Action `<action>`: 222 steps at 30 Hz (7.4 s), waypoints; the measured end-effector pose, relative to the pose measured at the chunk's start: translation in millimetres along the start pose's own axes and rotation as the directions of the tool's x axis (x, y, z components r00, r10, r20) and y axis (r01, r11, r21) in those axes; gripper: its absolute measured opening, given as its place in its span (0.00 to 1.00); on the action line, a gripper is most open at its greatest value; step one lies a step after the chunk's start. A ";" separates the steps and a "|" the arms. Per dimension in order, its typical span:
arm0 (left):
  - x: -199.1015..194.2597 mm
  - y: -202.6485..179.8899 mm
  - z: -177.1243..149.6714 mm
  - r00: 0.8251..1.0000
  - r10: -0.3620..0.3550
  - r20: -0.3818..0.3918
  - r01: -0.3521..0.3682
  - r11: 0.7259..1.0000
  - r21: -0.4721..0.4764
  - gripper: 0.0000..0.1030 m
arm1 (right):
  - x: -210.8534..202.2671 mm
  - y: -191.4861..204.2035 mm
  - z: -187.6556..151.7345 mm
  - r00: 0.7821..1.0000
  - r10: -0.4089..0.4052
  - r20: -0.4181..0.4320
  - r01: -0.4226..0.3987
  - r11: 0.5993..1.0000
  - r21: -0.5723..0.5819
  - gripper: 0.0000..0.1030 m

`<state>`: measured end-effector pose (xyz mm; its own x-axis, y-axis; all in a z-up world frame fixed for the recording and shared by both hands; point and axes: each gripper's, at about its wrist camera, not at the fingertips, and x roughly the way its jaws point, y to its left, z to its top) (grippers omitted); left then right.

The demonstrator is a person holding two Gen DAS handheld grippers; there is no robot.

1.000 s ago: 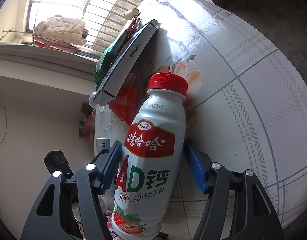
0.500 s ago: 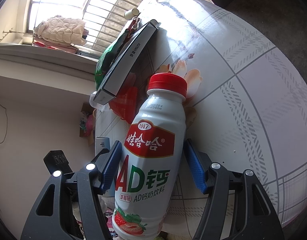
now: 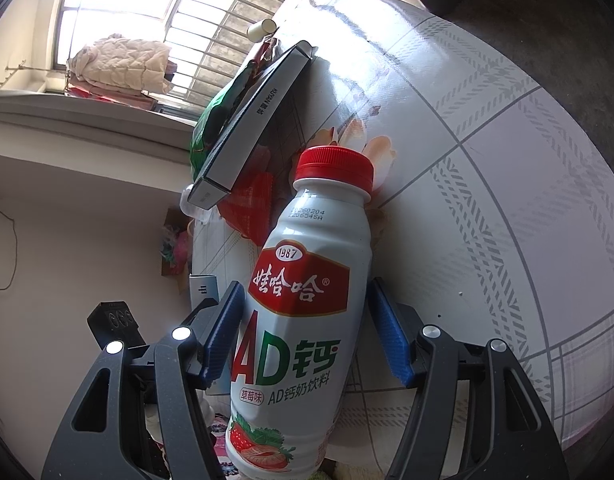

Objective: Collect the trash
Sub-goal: 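Lift the white box with the left tool while the right tool lifts the AD milk bottle, then carry both items to the blue wastebasket and open both tools to drop them, then move both tools back to the table toward the clear dome and CABLE box, then grasp the clear plastic dome with the left tool while the right tool grasps the CABLE box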

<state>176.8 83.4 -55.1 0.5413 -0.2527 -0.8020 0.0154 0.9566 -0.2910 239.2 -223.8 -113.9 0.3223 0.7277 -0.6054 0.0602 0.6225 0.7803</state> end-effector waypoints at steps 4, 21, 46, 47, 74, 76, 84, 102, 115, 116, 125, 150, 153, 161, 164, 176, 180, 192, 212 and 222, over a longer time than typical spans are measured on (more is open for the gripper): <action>-0.7 -1.5 -1.1 1.000 -0.002 -0.001 0.002 1.000 -0.001 0.69 | -0.4 -2.1 0.1 1.000 0.006 0.001 -0.006 1.000 0.004 0.60; 2.3 -8.3 -1.6 1.000 -0.007 -0.014 0.007 1.000 0.007 0.69 | -2.4 -6.1 0.8 1.000 0.018 0.006 -0.018 1.000 0.010 0.60; 6.8 -21.5 -2.1 1.000 -0.010 -0.029 0.010 1.000 0.023 0.69 | -11.6 -16.3 -0.9 0.998 0.057 0.022 -0.057 0.998 0.013 0.60; 6.5 -22.9 -1.9 1.000 -0.011 -0.029 0.012 1.000 0.025 0.69 | -12.2 -17.0 -0.8 0.998 0.058 0.023 -0.058 0.998 0.014 0.59; 7.3 -122.3 13.2 0.993 -0.090 -0.072 0.102 0.976 0.191 0.69 | -57.0 -58.7 -7.8 0.975 0.173 0.136 -0.184 0.981 0.070 0.58; 12.2 -135.3 12.9 0.991 -0.096 -0.089 0.113 0.971 0.211 0.69 | -66.4 -68.0 -10.2 0.972 0.173 0.159 -0.188 0.979 0.083 0.58; 29.7 -211.0 17.9 0.978 -0.152 -0.145 0.191 0.930 0.313 0.69 | -145.1 -118.2 -27.6 0.933 0.152 0.326 -0.209 0.967 0.147 0.58; 166.4 -529.8 14.6 0.853 -0.318 -0.414 0.493 0.753 0.436 0.69 | -355.5 -290.6 -18.7 0.645 -0.421 0.638 0.031 0.848 0.529 0.58; 269.1 -552.3 -8.8 0.844 -0.245 -0.476 0.441 0.823 0.358 0.81 | -300.6 -415.6 -38.9 0.643 -0.548 0.535 -0.051 0.666 0.744 0.62; 261.2 -541.5 -8.2 0.840 -0.264 -0.475 0.458 0.813 0.359 0.81 | -293.0 -415.3 -51.6 0.653 -0.540 0.530 -0.055 0.665 0.745 0.62; 144.1 -431.4 8.2 0.870 -0.363 -0.333 0.479 0.782 0.400 0.80 | -261.7 -358.7 -125.5 0.693 -0.559 0.456 0.078 0.686 0.723 0.62; -65.0 52.3 70.8 0.949 0.021 0.314 0.049 0.976 -0.214 0.81 | -67.8 29.6 -24.8 0.925 -0.230 0.301 0.303 0.926 -0.224 0.67; -54.3 94.4 96.7 0.937 0.141 0.321 -0.059 0.966 -0.253 0.82 | -47.0 51.3 -30.3 0.938 -0.233 0.256 0.302 0.913 -0.273 0.67; 18.1 145.2 158.4 0.949 0.242 0.201 -0.200 0.957 -0.208 0.82 | -18.5 78.8 -32.1 0.937 -0.277 0.212 0.331 0.896 -0.295 0.67; 43.2 150.4 165.3 0.958 0.231 0.172 -0.189 0.955 -0.228 0.82 | -11.2 79.5 -26.0 0.935 -0.291 0.202 0.340 0.897 -0.282 0.67; 41.7 146.4 134.1 0.965 0.202 0.170 -0.162 0.962 -0.220 0.69 | 18.0 90.3 13.1 0.960 -0.238 0.145 0.266 0.939 -0.217 0.67; 22.1 126.6 94.5 0.977 0.152 0.153 -0.126 0.978 -0.167 0.69 | 30.2 82.5 35.3 0.972 -0.192 0.132 0.208 0.971 -0.118 0.67; -20.3 82.4 1.3 0.979 0.093 0.182 -0.074 0.991 -0.110 0.69 | 82.9 52.1 77.9 0.999 -0.004 0.041 0.000 0.994 0.106 0.70; -35.8 74.7 -17.1 0.984 0.106 0.143 -0.087 0.987 -0.134 0.69 | -21.5 11.0 -9.6 0.999 0.024 0.047 -0.026 0.998 0.053 0.29; -35.7 73.2 -14.2 0.985 0.115 0.129 -0.098 0.986 -0.137 0.69 | -52.2 26.6 -26.5 0.956 -0.222 0.194 0.251 0.957 -0.143 0.71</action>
<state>146.7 160.4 -55.2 0.6431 -0.1197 -0.7564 -0.1526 0.9478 -0.2798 198.9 -237.5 -65.7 0.4777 0.5018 -0.7211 0.0033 0.8198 0.5727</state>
